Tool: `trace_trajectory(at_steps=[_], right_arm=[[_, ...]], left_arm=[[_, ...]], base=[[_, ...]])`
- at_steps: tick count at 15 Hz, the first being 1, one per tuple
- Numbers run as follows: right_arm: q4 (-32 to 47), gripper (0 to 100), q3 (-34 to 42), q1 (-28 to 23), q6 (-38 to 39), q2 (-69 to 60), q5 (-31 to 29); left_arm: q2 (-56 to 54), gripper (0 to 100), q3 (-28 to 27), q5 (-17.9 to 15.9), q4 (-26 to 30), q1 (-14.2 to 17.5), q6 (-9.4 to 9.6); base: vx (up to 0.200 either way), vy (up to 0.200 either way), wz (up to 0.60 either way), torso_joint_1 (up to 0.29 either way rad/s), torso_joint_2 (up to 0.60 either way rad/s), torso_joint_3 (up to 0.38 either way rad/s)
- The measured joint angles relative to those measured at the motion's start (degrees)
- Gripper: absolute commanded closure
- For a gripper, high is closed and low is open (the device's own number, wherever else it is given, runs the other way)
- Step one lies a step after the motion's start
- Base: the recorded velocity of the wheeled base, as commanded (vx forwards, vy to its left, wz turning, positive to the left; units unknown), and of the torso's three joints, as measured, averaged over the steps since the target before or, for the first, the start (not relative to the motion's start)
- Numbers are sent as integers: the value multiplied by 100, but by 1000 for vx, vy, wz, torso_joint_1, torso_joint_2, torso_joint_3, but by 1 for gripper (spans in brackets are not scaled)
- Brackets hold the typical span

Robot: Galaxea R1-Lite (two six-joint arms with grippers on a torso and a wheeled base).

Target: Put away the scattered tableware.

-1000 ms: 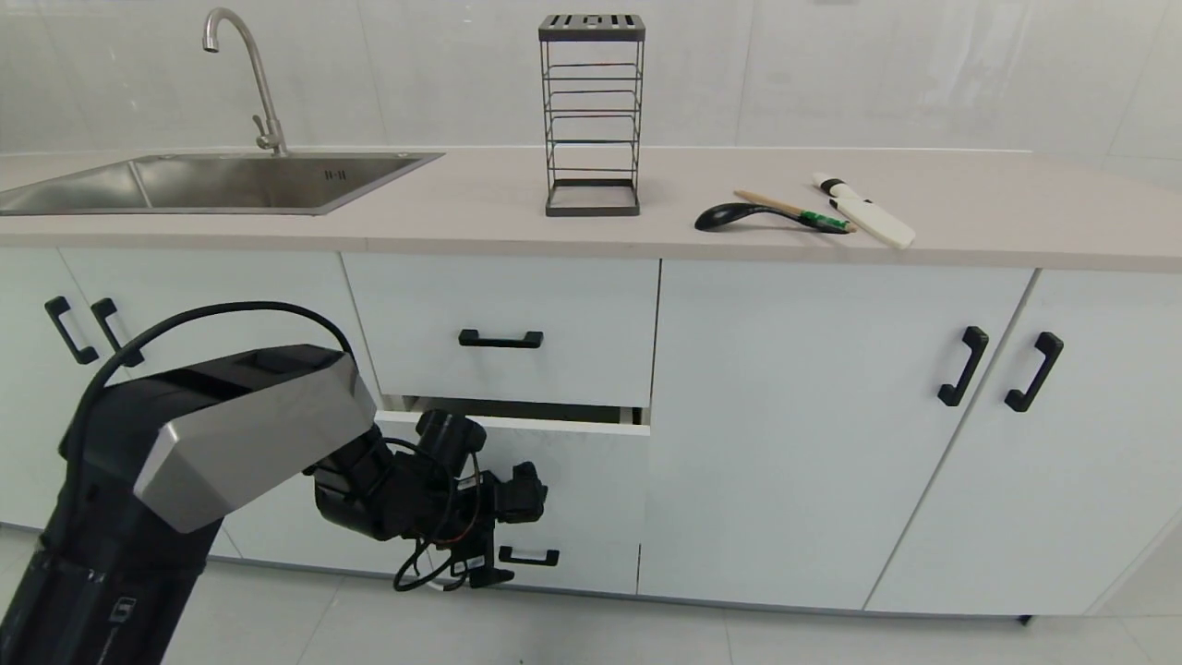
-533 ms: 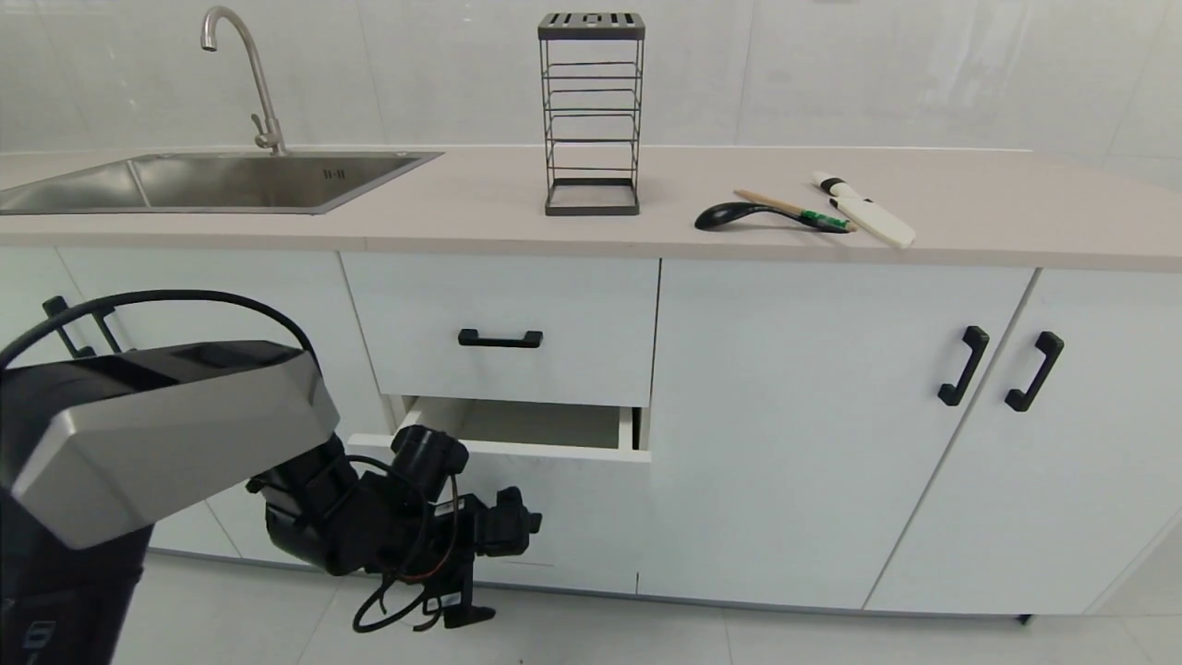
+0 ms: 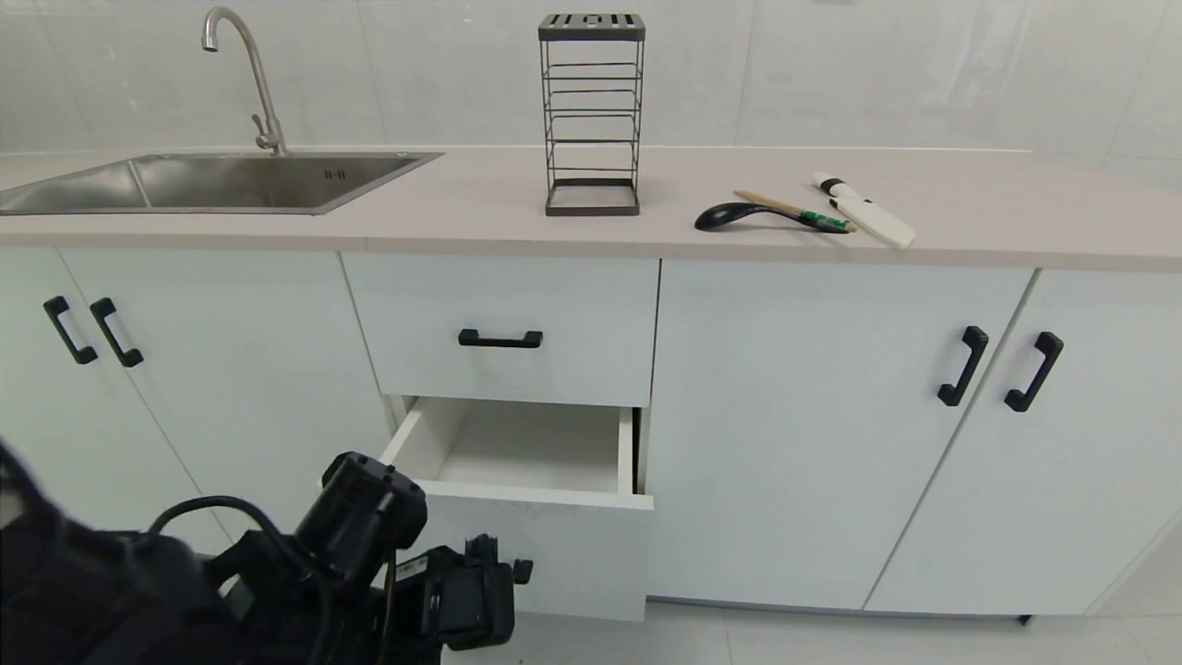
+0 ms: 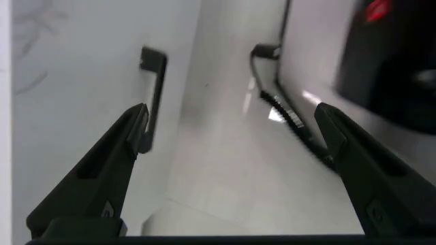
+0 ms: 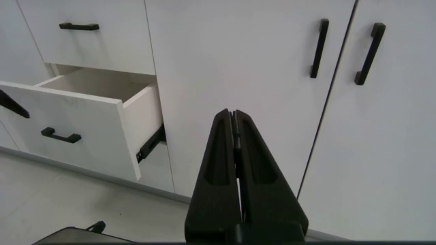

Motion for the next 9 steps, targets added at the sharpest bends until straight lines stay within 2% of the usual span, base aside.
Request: trace_trajectory(at_steps=[1, 2, 3, 4, 5, 6, 9], right_arm=[[-2, 100, 0, 0, 0, 0, 0], [0, 100, 0, 0, -2, 0, 0], [0, 100, 0, -2, -2, 0, 0], [0, 100, 0, -2, -2, 0, -6], [-2, 100, 0, -2, 0, 0, -6], [-2, 100, 0, 0, -2, 0, -6], [0, 100, 0, 0, 4, 0, -9]], left_arm=[[-499, 0, 24, 41, 157, -467, -564], [-880, 0, -26, 90, 178, -775, -872], [-1091, 0, -118, 112, 127, -880, -1015], [-1211, 0, -240, 132, 72, -772, -1103], [-1204, 0, -343, 143, 15, -450, -1076], [-1095, 0, -441, 145, -46, -141, -934], [-223, 0, -1056, 13, -205, 766, -171]], base=[[0, 0, 0, 0, 0, 0], [0, 0, 0, 0, 0, 0], [0, 0, 0, 0, 0, 0], [0, 0, 0, 0, 0, 0], [0, 0, 0, 0, 0, 0], [0, 0, 0, 0, 0, 0], [0, 0, 0, 0, 0, 0]])
